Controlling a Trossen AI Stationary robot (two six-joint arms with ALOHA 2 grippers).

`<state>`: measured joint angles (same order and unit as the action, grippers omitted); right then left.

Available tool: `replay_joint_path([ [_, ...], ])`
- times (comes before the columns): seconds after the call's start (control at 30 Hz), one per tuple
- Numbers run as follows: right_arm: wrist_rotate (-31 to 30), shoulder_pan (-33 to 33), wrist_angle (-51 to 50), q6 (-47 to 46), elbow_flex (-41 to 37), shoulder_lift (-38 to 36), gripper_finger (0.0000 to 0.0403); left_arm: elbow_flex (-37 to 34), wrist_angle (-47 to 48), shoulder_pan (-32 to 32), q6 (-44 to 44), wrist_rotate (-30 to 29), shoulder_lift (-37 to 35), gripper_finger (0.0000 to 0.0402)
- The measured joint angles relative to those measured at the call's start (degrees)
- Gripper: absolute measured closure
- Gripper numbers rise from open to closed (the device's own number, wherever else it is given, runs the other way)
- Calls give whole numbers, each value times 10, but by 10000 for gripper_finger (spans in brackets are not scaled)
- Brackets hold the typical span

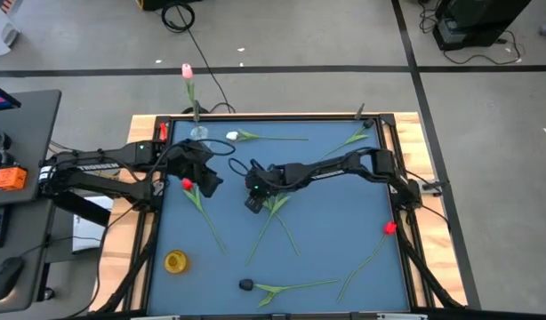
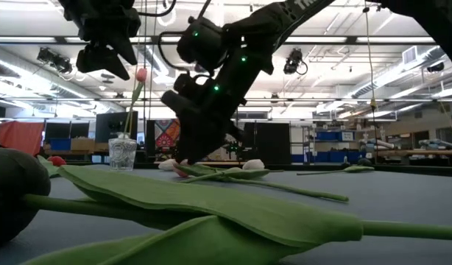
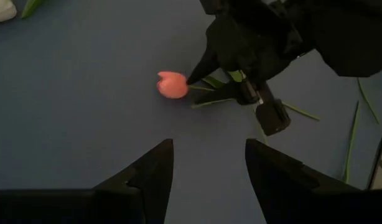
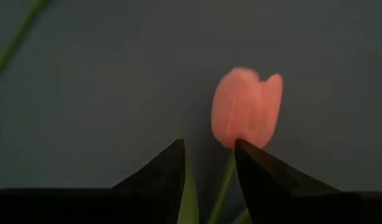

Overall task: Sort flowers into vase by color
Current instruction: Put the pink tulip into the transparent vase

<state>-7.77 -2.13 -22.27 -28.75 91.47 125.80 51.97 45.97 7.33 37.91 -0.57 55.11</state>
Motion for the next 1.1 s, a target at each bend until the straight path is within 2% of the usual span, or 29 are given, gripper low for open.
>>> replay_joint_path([
  [0.17, -26, -2, -47, -6, 1, 3, 252, 0, 3, 0, -1, 0, 0, 198],
  [0.37, -5, -14, -62, -10, 0, 8, 257, 0, 2, 1, -10, 0, 0, 198],
  [0.47, 0, -20, -66, -16, -2, 8, 287, 0, 0, 1, -11, -12, 0, 198],
  [0.67, 46, -35, -62, -49, -1, 8, 388, 0, -20, 2, 3, -25, 0, 198],
  [0.87, 57, -40, -54, -70, -1, -5, 393, 0, -28, 2, 4, -25, 0, 198],
  [1.1, 31, -15, -50, -50, -1, -86, 399, 0, -84, -19, 4, -25, 0, 198],
])
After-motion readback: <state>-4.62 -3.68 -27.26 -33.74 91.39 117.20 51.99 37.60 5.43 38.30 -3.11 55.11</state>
